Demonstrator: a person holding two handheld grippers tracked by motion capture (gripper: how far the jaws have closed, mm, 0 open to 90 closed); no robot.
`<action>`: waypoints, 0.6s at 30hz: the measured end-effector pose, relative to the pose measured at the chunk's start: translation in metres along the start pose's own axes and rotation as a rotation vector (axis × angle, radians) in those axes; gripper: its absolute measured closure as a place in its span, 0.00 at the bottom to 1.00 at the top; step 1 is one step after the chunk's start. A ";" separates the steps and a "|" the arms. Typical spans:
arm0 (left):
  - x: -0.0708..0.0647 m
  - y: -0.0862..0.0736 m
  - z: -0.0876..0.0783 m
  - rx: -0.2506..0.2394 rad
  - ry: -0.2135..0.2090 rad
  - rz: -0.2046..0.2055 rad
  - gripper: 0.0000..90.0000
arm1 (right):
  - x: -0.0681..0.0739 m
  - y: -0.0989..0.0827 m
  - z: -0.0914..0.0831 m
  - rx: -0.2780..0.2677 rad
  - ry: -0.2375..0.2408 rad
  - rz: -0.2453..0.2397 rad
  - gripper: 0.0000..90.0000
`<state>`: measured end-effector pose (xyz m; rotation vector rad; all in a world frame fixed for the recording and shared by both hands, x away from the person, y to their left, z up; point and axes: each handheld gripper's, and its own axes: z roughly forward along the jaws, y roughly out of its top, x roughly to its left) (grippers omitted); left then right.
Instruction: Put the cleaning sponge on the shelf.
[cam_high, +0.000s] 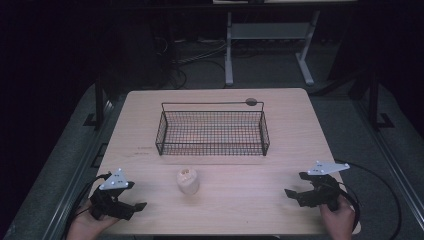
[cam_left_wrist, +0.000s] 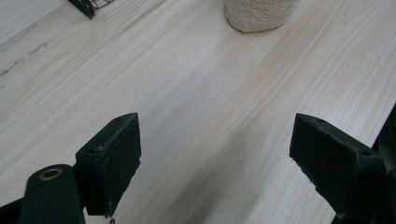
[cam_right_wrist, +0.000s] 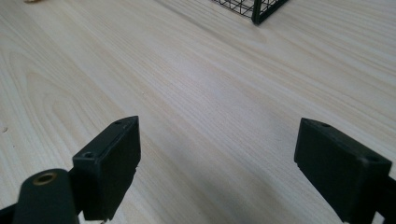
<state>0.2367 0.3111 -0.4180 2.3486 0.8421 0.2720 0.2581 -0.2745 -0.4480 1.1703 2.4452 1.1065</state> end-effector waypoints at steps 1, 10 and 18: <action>0.001 0.000 0.000 0.002 -0.002 0.000 0.18 | 0.000 0.000 0.000 0.001 0.001 0.003 0.16; -0.003 0.005 0.002 0.011 -0.006 0.021 0.18 | 0.002 -0.002 -0.002 0.000 -0.003 0.002 0.16; -0.007 0.013 0.005 0.037 -0.015 0.039 0.18 | 0.003 -0.002 -0.002 0.000 -0.007 0.000 0.16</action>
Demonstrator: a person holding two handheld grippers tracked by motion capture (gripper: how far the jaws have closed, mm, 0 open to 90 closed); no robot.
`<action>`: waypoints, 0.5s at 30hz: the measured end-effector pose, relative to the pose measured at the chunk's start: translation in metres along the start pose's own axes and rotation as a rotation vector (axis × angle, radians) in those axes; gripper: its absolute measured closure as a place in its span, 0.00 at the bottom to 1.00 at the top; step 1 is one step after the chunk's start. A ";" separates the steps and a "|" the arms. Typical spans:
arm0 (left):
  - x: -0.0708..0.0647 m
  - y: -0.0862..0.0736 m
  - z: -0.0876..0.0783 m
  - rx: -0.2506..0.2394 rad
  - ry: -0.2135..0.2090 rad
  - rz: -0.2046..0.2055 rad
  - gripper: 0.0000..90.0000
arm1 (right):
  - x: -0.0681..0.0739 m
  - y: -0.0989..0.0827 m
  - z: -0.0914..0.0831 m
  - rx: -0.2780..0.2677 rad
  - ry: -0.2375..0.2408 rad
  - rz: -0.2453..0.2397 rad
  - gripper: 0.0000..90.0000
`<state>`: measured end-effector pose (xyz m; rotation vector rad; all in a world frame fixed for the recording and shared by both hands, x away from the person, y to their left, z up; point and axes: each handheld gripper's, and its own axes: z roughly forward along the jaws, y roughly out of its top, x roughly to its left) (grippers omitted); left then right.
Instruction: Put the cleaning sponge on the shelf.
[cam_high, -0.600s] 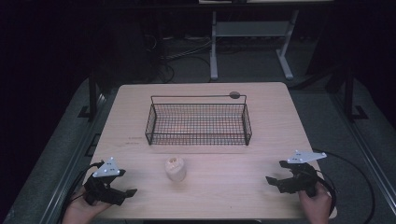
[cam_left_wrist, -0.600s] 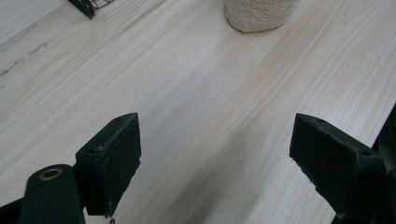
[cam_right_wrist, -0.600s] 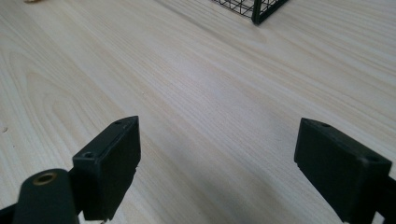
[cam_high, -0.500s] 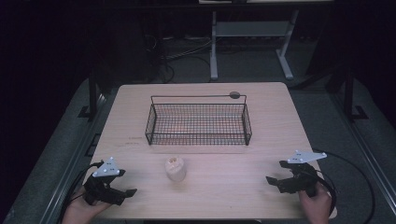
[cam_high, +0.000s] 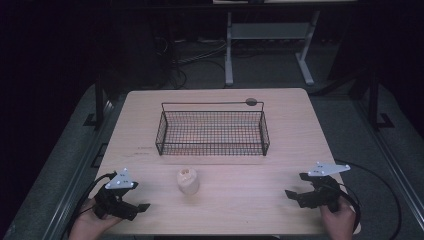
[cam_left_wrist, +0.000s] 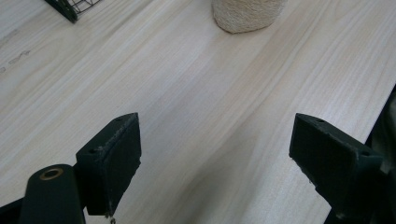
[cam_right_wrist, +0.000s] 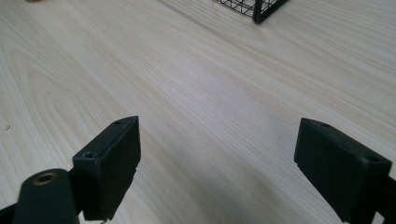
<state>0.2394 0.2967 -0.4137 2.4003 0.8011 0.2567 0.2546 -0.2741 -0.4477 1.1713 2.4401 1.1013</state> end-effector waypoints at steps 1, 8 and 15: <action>-0.001 0.004 0.000 0.001 -0.008 0.008 0.18 | 0.000 0.000 0.000 0.001 -0.001 0.001 0.16; -0.005 0.013 0.001 0.011 -0.017 0.035 0.18 | 0.002 0.000 0.002 0.011 0.004 0.001 0.16; -0.009 0.027 0.007 0.040 -0.030 0.075 0.18 | 0.003 0.000 0.004 0.012 0.008 -0.005 0.16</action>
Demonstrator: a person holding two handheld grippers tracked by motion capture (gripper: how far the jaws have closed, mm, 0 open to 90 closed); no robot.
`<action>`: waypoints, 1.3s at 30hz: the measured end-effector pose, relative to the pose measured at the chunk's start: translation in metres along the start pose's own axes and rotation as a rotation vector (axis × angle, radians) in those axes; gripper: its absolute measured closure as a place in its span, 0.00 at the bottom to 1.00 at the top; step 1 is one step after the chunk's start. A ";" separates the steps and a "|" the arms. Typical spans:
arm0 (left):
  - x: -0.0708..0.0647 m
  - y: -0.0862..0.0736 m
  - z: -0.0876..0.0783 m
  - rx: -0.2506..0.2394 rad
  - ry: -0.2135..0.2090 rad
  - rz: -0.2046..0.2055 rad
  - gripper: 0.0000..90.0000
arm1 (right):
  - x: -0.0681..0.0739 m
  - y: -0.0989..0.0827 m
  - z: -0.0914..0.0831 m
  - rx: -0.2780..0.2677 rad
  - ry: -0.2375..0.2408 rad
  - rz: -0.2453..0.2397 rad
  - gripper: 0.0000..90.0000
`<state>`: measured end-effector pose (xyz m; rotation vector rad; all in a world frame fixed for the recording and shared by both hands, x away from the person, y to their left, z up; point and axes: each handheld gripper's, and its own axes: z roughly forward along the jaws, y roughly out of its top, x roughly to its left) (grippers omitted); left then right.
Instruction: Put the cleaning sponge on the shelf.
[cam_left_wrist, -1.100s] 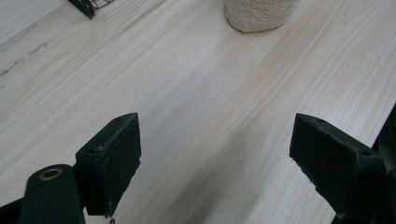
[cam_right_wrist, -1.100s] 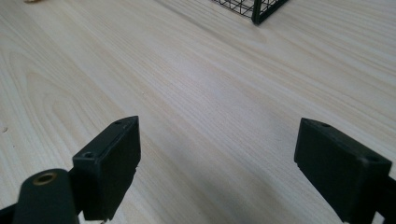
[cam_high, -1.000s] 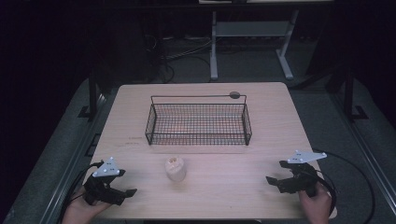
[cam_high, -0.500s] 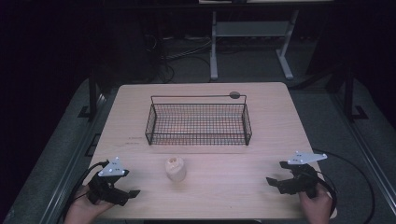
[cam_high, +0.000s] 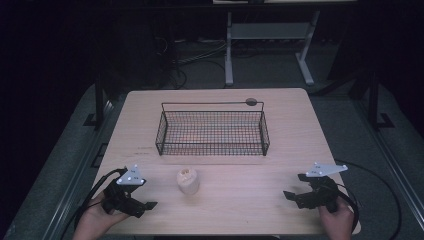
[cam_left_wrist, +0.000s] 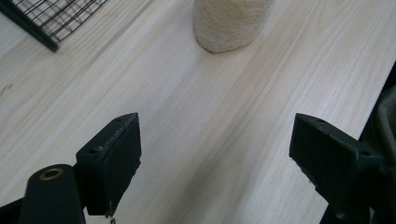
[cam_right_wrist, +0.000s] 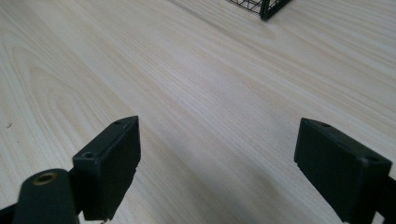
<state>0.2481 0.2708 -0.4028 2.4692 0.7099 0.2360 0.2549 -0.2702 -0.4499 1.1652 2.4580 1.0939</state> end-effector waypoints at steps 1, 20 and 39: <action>0.000 0.002 0.001 0.007 -0.002 0.006 0.18 | 0.000 0.000 0.000 0.000 -0.001 0.000 0.16; -0.005 0.039 0.007 0.045 -0.017 0.079 0.18 | 0.001 0.001 -0.001 -0.001 0.000 -0.006 0.16; -0.009 0.070 0.017 0.079 -0.040 0.135 0.18 | 0.003 0.001 0.000 0.002 0.006 -0.012 0.16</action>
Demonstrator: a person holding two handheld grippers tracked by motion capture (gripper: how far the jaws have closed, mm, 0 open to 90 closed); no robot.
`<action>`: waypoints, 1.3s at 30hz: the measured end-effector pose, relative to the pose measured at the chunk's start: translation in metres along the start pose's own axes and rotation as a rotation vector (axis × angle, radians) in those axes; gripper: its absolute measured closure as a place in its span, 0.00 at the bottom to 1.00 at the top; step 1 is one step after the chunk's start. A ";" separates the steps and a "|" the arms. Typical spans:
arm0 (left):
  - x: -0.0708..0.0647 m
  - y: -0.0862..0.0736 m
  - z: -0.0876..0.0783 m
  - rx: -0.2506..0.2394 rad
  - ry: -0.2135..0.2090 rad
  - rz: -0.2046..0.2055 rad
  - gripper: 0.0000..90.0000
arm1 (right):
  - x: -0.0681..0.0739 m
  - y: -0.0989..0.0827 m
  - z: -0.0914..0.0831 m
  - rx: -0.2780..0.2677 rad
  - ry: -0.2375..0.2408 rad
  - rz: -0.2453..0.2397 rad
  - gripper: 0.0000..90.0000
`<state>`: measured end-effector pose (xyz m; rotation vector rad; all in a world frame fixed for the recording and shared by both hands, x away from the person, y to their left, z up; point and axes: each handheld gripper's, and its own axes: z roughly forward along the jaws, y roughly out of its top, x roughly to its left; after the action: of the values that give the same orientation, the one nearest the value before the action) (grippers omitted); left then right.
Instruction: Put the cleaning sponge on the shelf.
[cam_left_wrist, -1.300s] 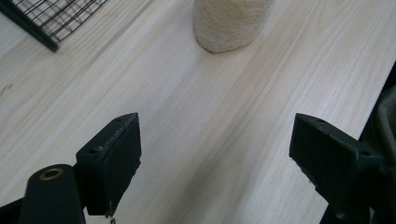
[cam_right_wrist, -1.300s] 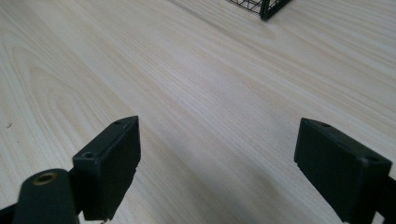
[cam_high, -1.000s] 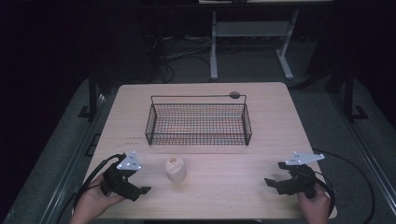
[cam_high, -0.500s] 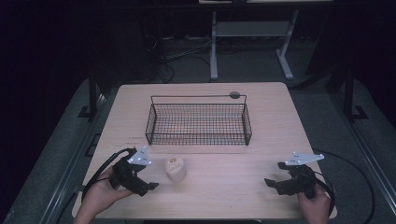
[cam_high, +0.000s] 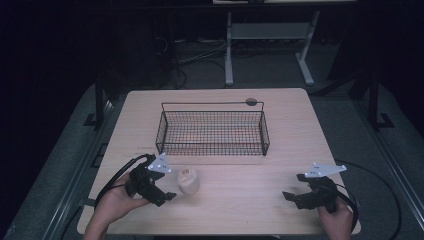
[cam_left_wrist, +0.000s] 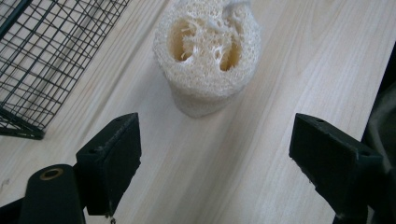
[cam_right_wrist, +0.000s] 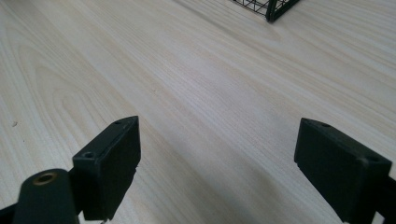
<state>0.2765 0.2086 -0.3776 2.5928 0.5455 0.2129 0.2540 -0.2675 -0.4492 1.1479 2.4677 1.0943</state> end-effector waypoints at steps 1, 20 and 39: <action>0.000 0.001 0.000 -0.001 -0.004 0.002 0.18 | 0.000 0.000 0.000 -0.001 0.000 -0.001 0.16; 0.001 0.018 0.010 0.021 -0.022 0.021 0.18 | 0.001 0.001 0.001 -0.002 0.002 -0.012 0.16; 0.005 0.028 0.016 0.037 -0.029 0.029 0.18 | 0.002 0.001 0.001 -0.003 0.004 -0.012 0.16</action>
<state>0.2943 0.1816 -0.3781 2.6365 0.5068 0.1764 0.2538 -0.2651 -0.4485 1.1290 2.4727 1.0976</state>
